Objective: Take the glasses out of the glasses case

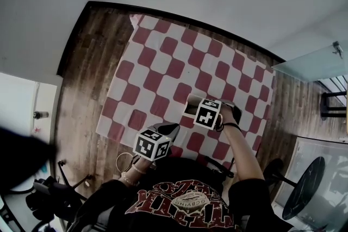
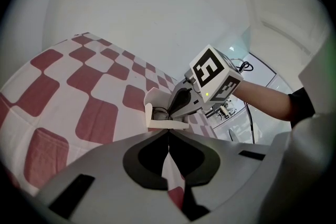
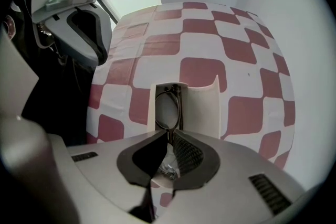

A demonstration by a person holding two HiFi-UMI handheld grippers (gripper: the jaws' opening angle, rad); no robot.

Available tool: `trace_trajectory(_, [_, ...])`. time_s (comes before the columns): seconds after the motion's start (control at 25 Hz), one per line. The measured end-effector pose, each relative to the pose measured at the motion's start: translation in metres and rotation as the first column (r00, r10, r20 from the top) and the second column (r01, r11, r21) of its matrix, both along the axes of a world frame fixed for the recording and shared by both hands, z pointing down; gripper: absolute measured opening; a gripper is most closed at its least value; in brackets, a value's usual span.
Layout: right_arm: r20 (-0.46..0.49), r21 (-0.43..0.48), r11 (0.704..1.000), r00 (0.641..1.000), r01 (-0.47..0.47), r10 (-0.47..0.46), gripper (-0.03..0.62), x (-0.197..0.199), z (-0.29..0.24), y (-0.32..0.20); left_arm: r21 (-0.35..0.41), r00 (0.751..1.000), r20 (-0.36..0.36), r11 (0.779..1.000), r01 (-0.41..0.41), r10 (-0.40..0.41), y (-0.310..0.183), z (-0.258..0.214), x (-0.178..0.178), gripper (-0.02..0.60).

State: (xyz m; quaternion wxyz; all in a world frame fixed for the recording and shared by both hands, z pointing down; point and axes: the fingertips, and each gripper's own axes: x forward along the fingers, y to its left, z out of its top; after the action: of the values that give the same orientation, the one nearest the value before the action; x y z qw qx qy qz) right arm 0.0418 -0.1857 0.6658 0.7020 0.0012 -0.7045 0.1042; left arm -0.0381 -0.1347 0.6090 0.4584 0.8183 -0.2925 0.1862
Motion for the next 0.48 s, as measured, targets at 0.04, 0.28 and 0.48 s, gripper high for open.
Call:
trace_trajectory(0.04, [0.004, 0.003, 1.0, 1.0, 0.005, -0.005, 0.03, 0.0002, 0.0001, 0.0001, -0.001, 1.0, -0.002, 1.0, -0.002, 0.002, 0.0002, 0.0002, 0.0008, 0.009])
trace_trajectory(0.28, [0.037, 0.028, 1.0, 0.999, 0.004, -0.005, 0.031, 0.0003, -0.0013, -0.0003, 0.005, 1.0, -0.004, 1.0, -0.013, 0.013, 0.0002, -0.0014, 0.0034, 0.009])
trace_trajectory(0.48, [0.055, 0.049, 0.999, 0.998, 0.009, -0.012, 0.031, -0.0001, -0.0012, 0.0007, -0.01, 1.0, -0.012, 1.0, -0.015, 0.014, 0.0045, 0.0007, 0.0037, 0.009])
